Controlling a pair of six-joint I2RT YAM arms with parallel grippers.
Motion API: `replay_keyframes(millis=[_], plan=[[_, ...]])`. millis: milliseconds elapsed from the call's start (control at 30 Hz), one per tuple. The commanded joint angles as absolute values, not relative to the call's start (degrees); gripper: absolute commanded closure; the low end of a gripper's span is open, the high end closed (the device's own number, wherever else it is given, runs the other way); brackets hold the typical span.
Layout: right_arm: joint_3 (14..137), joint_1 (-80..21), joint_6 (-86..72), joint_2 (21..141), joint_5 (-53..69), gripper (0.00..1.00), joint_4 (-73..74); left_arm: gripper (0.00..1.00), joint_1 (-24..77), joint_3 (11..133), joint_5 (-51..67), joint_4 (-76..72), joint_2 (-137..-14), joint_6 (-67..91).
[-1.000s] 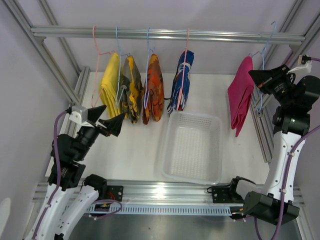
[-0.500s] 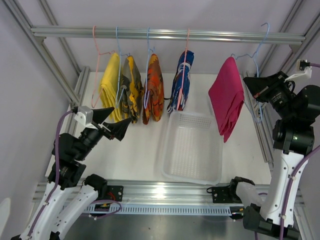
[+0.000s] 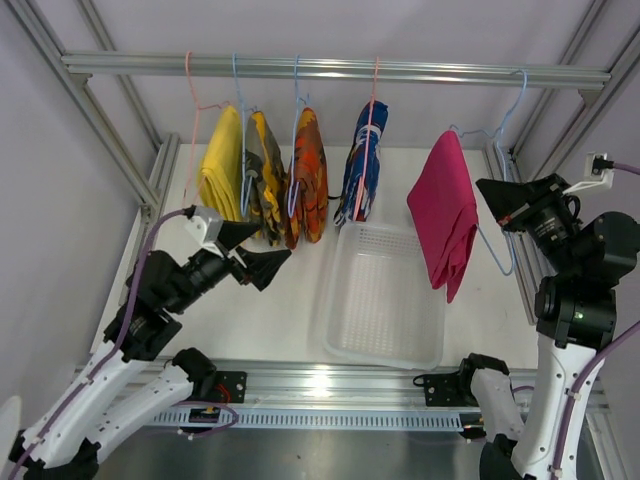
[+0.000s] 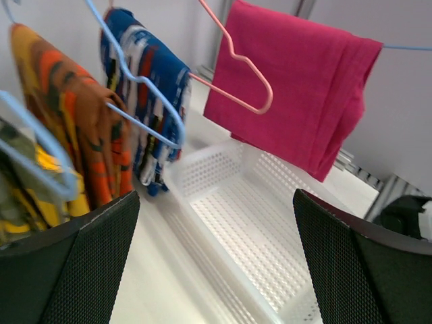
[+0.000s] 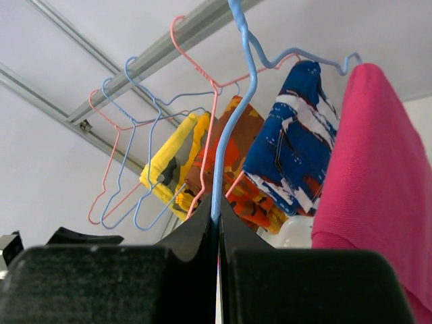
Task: Remove the trousers from the hanger
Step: Pick up the hanger from the clothesline, then remove the trousers from the hanger.
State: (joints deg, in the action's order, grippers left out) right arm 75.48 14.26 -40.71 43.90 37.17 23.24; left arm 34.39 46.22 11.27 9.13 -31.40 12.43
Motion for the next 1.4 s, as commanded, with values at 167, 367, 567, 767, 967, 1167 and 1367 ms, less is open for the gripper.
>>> replay_keyframes(millis=[167,367,567,767,967,1167,1367], plan=[[72.59,10.38,-42.98,43.24,31.03,1.00,9.40,0.01,50.15,51.23,-7.78,11.86,-37.86,10.55],[74.97,3.45,-42.80,47.28,22.60,1.00,9.23,0.01,61.50,56.69,-23.18,14.33,-45.34,7.47],[77.08,-4.12,-42.02,49.74,15.74,1.00,10.28,0.01,70.02,60.11,-31.72,11.52,-50.70,6.25],[80.59,-7.56,-41.48,50.01,11.43,1.00,13.18,0.01,77.86,62.93,-39.55,3.72,-58.08,5.45],[78.32,-9.58,-42.98,46.68,9.41,1.00,15.12,0.01,80.24,62.58,-39.46,-7.54,-66.87,5.19],[75.15,-10.02,-44.03,44.83,10.55,1.00,15.99,0.01,80.95,65.47,-39.99,-15.90,-74.96,2.91],[74.97,-10.28,-44.03,44.21,10.81,1.00,17.75,0.01,81.12,70.66,-39.21,-20.82,-83.40,1.32]])
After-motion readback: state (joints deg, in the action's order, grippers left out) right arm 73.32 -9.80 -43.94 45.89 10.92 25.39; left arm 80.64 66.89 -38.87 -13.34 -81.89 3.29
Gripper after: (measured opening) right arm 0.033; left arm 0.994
